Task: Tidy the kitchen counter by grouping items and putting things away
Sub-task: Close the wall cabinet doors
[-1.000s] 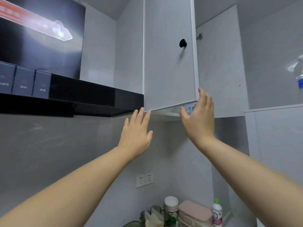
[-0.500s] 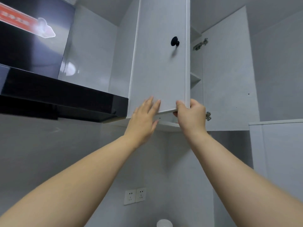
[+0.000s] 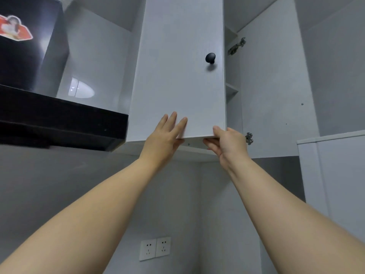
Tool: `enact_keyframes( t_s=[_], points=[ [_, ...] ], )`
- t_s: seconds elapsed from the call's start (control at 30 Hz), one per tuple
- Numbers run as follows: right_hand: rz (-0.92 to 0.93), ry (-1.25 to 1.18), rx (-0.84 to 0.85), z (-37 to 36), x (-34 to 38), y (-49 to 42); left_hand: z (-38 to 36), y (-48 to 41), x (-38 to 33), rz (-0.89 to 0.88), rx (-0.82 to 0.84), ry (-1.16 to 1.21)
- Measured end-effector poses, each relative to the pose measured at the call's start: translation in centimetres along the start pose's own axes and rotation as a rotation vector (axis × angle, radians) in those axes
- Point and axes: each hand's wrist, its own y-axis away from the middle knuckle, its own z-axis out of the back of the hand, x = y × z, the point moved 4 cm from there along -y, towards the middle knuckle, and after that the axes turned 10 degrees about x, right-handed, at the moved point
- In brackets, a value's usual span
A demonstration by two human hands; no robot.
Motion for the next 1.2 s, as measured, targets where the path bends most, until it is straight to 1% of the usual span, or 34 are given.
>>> enact_keyframes(
  t_s=[0.13,0.3,0.43,0.6,0.67,0.73,0.77,0.8,0.83,0.87,0.9,0.93,0.97,1.0,1.03,1.1,1.2],
  points=[
    [-0.05,-0.091,0.025,1.7,-1.6,-2.3,-1.1,-0.8,0.4,-0.094,-0.016,-0.209],
    [-0.124,-0.208,0.055,3.5,-4.4,-5.0,-2.9,-2.0,0.9,-0.163,0.028,-0.462],
    [-0.175,-0.258,0.064,4.3,-7.2,-7.5,-5.2,-2.9,2.1,-0.223,0.016,-0.595],
    [-0.172,-0.311,0.048,4.6,-9.7,-9.9,-6.8,-3.7,3.3,-0.306,-0.044,-0.678],
    [-0.184,-0.3,0.012,4.7,-10.6,-10.5,-7.3,-3.8,3.5,-0.329,-0.061,-0.682],
    [-0.216,-0.265,-0.063,5.0,-11.6,-10.8,-7.7,-4.0,3.6,-0.333,-0.077,-0.683],
    [-0.22,-0.21,-0.117,5.2,-12.0,-10.9,-8.1,-4.1,3.8,-0.338,-0.07,-0.671],
    [-0.202,-0.097,-0.184,5.7,-12.4,-11.2,-8.5,-4.2,4.0,-0.351,-0.054,-0.648],
    [-0.155,0.08,-0.251,6.3,-12.6,-11.4,-9.0,-4.2,4.2,-0.366,-0.036,-0.623],
    [-0.076,0.322,-0.308,6.8,-12.5,-11.7,-9.5,-4.3,4.5,-0.373,-0.025,-0.606],
    [0.033,0.578,-0.325,6.9,-12.0,-11.6,-9.8,-4.3,4.7,-0.368,-0.017,-0.597],
    [0.171,0.796,-0.287,6.5,-11.6,-11.3,-10.1,-4.3,4.9,-0.355,-0.012,-0.596],
    [0.294,0.966,-0.199,5.8,-11.5,-11.1,-10.3,-4.3,5.0,-0.336,-0.009,-0.597],
    [0.374,1.111,-0.099,5.1,-11.7,-10.8,-10.4,-4.2,5.1,-0.319,-0.009,-0.599],
    [0.415,1.244,-0.009,4.6,-12.1,-10.6,-10.7,-4.1,5.1,-0.307,-0.008,-0.606],
    [0.402,1.45,0.103,4.1,-13.4,-10.8,-11.2,-4.0,5.1,-0.298,-0.003,-0.629],
    [0.342,1.541,0.141,3.6,-14.3,-11.4,-11.6,-4.4,5.4,-0.288,0.012,-0.673]
  ],
)
